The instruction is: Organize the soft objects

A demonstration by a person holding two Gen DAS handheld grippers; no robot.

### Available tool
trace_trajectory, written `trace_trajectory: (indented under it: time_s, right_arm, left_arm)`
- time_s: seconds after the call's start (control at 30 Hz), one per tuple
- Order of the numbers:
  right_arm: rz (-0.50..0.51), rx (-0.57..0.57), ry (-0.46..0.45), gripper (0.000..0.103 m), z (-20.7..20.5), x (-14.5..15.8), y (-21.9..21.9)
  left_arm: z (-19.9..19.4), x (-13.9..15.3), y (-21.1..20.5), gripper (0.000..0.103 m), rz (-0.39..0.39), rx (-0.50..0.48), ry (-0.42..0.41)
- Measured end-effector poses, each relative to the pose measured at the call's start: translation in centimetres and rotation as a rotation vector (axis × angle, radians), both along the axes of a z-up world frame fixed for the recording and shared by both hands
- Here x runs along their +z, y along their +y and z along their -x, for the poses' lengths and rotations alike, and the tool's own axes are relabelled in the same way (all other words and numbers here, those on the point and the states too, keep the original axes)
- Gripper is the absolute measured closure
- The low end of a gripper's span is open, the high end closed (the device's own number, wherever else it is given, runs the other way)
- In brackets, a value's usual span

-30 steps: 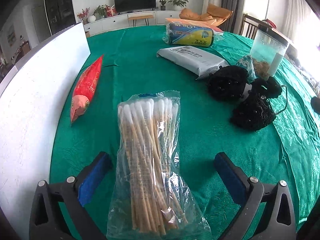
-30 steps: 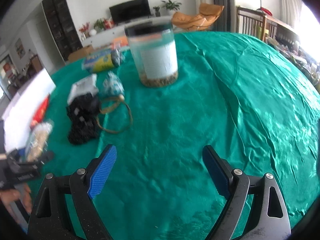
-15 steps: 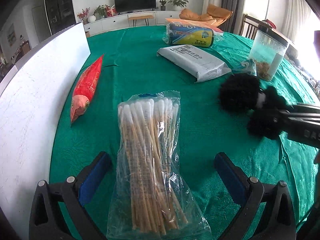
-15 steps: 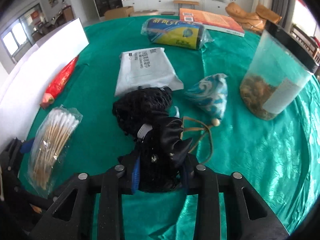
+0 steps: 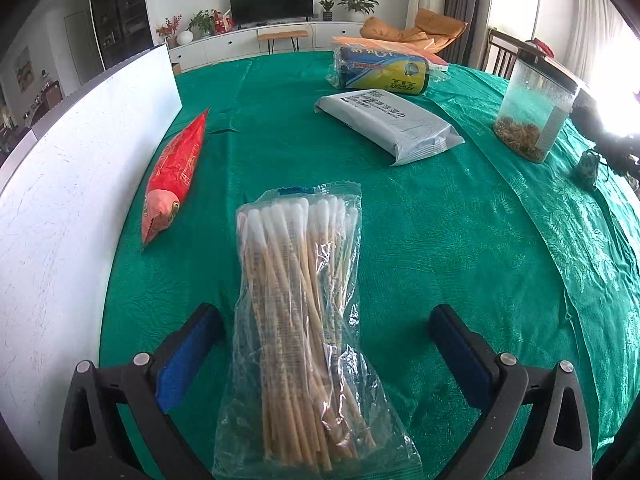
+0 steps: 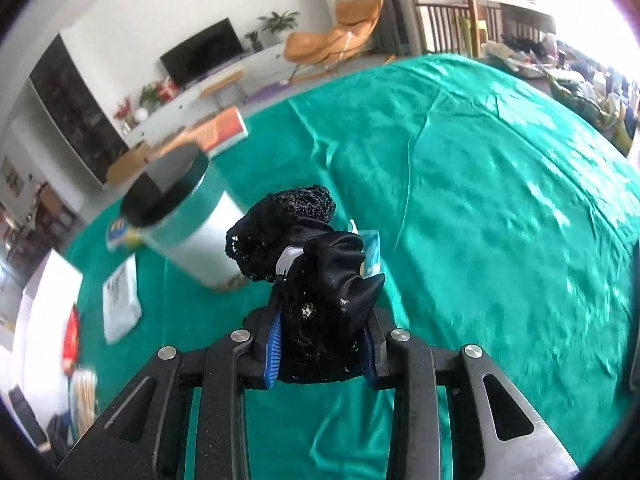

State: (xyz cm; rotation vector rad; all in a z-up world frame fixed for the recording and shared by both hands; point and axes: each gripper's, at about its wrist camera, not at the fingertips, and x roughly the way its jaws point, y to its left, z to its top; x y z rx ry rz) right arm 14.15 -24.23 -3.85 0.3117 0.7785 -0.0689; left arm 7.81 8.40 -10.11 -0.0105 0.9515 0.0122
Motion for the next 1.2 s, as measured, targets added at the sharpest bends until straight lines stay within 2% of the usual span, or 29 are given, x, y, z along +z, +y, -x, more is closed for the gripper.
trace_trajectory:
  time_s: [0.03,0.07,0.1,0.13,0.2,0.27,0.43,0.5,0.53,0.57,0.6,0.7,0.73,0.8,0.87,0.93,1.0,1.07,1.1,1.13,1.2]
  right_arm:
    - [0.007,0.002,0.007,0.055,-1.2,-0.2,-0.3]
    - [0.001,0.017,0.051,0.038,-2.3,-0.7,-0.8]
    - [0.001,0.025,0.11,0.034,-3.0,-1.1,-1.1]
    - [0.002,0.031,0.142,0.034,-3.1,-1.1,-1.6]
    - [0.0,0.067,0.137,0.033,-1.9,0.0,-2.6]
    - [0.038,0.075,0.126,0.028,-0.9,1.5,-3.4]
    - [0.163,0.09,0.135,0.027,-1.9,4.8,-3.4]
    - [0.243,0.083,0.187,0.027,-3.1,4.9,-2.9]
    - [0.254,0.088,0.259,0.027,-3.8,4.3,-2.7]
    - [0.23,0.099,0.325,0.027,-4.4,3.3,-2.7]
    - [0.19,0.119,0.341,0.027,-4.5,2.5,-2.5]
    - [0.092,0.203,0.267,0.027,-3.8,0.9,-1.0]
    - [0.031,0.252,0.245,0.027,-3.4,0.3,-0.4]
    - [-0.114,0.352,0.279,0.028,-2.8,-1.3,0.7]
    - [-0.255,0.503,0.312,0.029,-1.8,-1.8,1.8]
    - [-0.227,0.656,0.312,0.028,0.0,-0.9,3.2]
    - [-0.071,0.727,0.309,0.028,1.5,0.1,4.1]
    - [0.109,0.647,0.285,0.028,1.7,0.9,3.7]
    - [0.14,0.566,0.28,0.028,1.0,1.2,2.8]
    - [0.112,0.471,0.283,0.028,0.0,1.3,1.3]
    - [-0.057,0.28,0.269,0.028,-2.2,1.6,-2.6]
  left_arm:
    - [0.0,0.0,0.0,0.0,0.0,0.0,0.0]
    - [0.0,0.0,0.0,0.0,0.001,-0.003,0.001]
    - [0.0,0.0,0.1,0.0,0.002,-0.009,0.002]
    - [0.1,0.0,0.1,0.0,0.001,-0.02,0.008]
    - [0.2,0.1,0.1,0.0,0.0,-0.062,0.045]
    - [0.5,0.3,0.4,0.0,0.013,-0.073,0.08]
    - [1.7,1.0,2.4,0.0,0.121,-0.041,0.105]
    - [2.2,1.0,3.0,0.0,0.116,-0.026,0.11]
    - [2.4,0.9,3.2,0.0,0.111,-0.016,0.11]
    - [2.7,0.7,3.5,0.0,0.117,-0.006,0.111]
    - [3.0,0.7,3.6,0.0,0.122,-0.003,0.099]
    - [3.3,0.7,3.1,0.0,0.123,-0.014,0.087]
    - [3.3,0.8,2.9,0.0,0.125,-0.029,0.088]
    - [3.4,0.9,2.6,0.0,0.132,-0.055,0.09]
    - [3.5,1.1,2.8,0.0,0.14,-0.055,0.08]
    - [3.5,1.0,3.1,0.0,0.158,-0.043,0.076]
    - [3.4,1.0,3.4,0.0,0.175,-0.032,0.064]
    - [3.2,1.0,3.4,0.0,0.183,-0.027,0.064]
    - [3.1,1.0,3.4,0.0,0.186,-0.026,0.067]
    - [3.1,1.1,3.4,0.0,0.192,-0.027,0.069]
    - [3.1,1.3,3.3,0.0,0.21,-0.027,0.07]
